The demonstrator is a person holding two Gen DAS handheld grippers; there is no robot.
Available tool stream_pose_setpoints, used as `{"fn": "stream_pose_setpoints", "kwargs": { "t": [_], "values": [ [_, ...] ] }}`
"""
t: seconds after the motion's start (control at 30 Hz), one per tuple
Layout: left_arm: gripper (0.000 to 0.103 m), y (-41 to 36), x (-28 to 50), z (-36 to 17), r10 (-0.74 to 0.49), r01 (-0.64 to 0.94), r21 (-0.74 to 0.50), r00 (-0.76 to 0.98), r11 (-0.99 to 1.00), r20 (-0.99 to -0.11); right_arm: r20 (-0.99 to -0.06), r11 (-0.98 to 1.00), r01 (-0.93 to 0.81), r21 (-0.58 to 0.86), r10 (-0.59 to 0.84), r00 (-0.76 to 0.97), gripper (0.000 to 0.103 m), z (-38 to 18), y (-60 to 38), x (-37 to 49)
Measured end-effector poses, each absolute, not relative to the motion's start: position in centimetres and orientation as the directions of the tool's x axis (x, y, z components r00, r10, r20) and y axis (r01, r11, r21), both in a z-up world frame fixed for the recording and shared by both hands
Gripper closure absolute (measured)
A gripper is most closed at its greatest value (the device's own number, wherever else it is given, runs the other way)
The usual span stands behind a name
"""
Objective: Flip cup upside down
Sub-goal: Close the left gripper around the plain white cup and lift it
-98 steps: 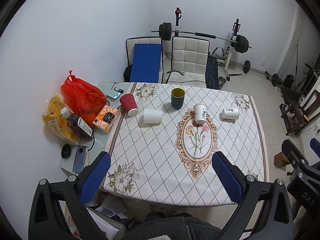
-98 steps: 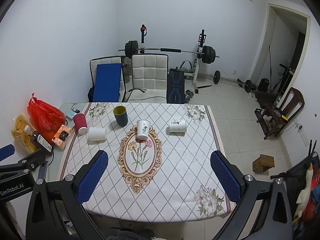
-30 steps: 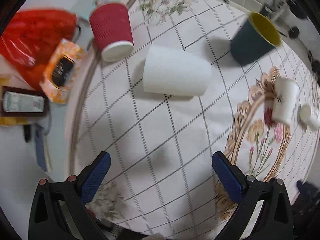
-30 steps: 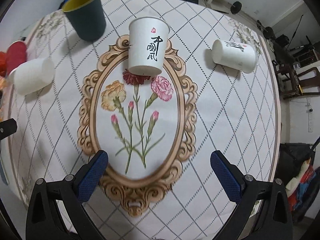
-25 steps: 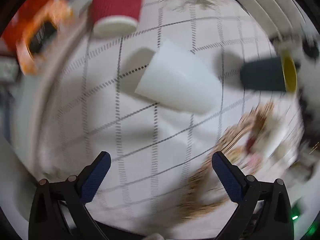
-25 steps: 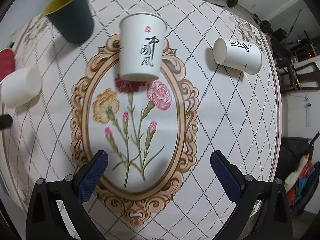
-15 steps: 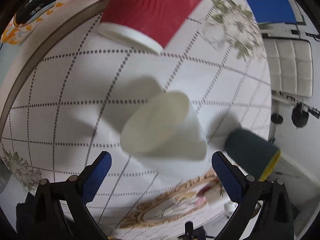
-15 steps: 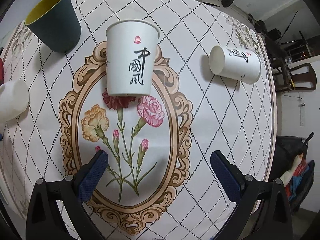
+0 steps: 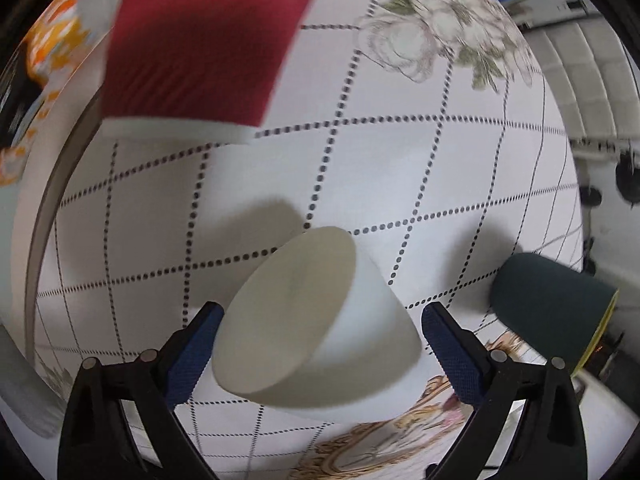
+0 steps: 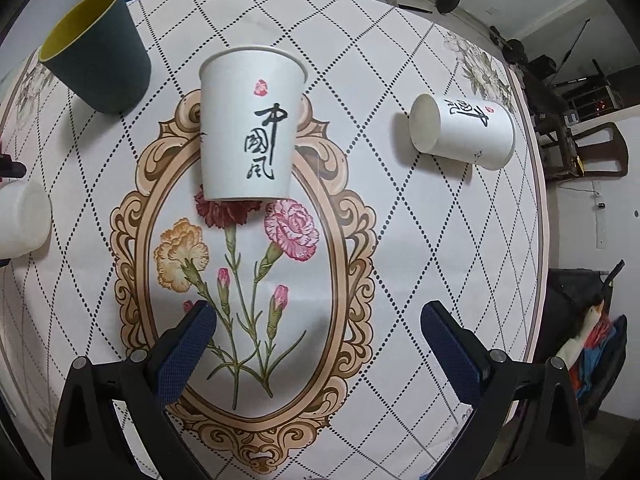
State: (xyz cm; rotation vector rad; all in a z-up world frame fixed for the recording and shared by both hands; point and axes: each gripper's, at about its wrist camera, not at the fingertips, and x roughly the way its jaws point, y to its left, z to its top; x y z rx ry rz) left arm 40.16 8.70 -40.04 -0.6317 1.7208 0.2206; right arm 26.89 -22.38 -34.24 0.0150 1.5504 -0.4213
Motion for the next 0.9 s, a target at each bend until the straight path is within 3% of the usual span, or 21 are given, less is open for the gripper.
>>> {"fn": "stream_pose_setpoints", "kwargs": {
  "t": [0.17,0.33,0.57,0.9],
  "values": [
    [0.01,7.9,41.2,-40.3,-0.275,-0.479,-0.179,-0.137,0.86,-0.952,-0.965,0.924,0.283,-0.258,-0.259,-0.035,0.0,-34.2,-22.8,26.7],
    [0.012,6.8,42.5,-39.3,-0.217,-0.399,-0.154,-0.119,0.904,-0.969,-0.964,0.919,0.294,-0.262,-0.265,-0.031,0.0,-34.0,-22.9,26.6],
    [0.014,3.7,44.2,-36.6,-0.048,-0.144,-0.042,-0.038,0.989,-0.998,-0.963,0.916,0.301,-0.264,-0.269,-0.025,0.0,-33.9,-23.1,26.1],
    [0.017,-0.3,43.0,-34.4,-0.046,0.116,-0.056,-0.084,0.992,-0.995,-0.968,0.913,0.329,-0.241,-0.251,-0.012,0.0,-33.1,-23.2,23.7]
  ]
}}
